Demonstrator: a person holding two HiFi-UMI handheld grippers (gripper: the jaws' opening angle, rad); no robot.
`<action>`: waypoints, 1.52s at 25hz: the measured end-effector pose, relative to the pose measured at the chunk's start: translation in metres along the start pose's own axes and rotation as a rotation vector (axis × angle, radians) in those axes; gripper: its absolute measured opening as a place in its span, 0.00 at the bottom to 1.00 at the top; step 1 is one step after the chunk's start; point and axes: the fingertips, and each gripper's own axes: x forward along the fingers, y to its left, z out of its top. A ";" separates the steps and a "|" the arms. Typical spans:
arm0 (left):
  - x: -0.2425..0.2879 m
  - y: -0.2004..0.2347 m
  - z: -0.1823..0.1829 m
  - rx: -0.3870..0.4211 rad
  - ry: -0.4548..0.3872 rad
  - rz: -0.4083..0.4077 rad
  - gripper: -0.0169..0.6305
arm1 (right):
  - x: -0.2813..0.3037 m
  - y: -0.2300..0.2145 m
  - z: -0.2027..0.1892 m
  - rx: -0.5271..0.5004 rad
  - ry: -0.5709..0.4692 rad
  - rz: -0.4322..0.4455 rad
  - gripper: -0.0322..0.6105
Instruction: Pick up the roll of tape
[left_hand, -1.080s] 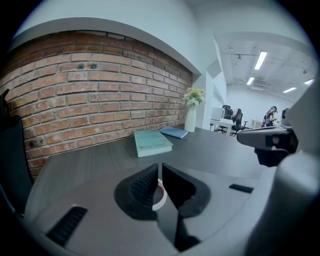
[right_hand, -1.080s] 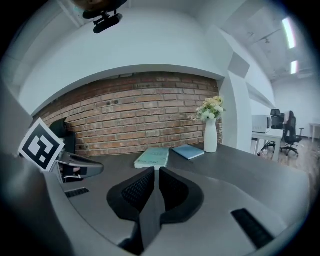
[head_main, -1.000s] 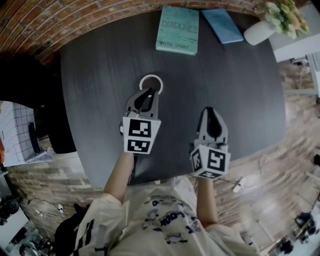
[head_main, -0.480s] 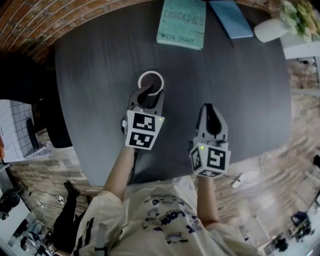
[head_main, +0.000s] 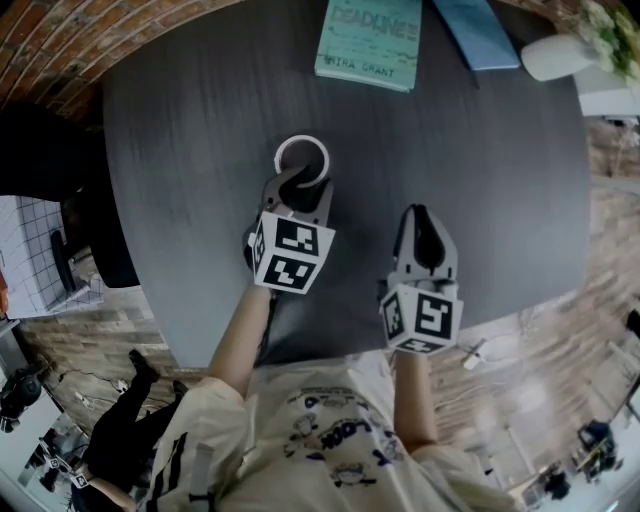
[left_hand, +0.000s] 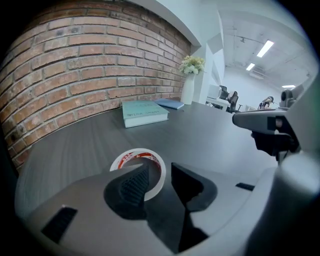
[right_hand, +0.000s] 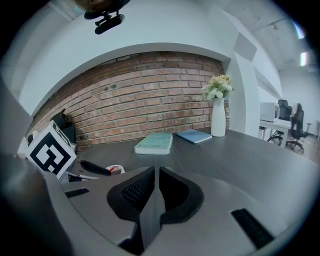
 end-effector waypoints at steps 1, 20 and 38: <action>0.002 -0.001 -0.002 0.013 0.013 0.001 0.21 | 0.000 -0.001 -0.002 0.002 0.003 -0.002 0.10; 0.016 0.006 -0.016 0.122 0.086 0.029 0.11 | 0.004 -0.005 -0.009 0.013 0.023 -0.014 0.10; -0.071 0.014 0.042 0.008 -0.172 0.085 0.09 | -0.031 0.023 0.048 -0.028 -0.116 -0.001 0.10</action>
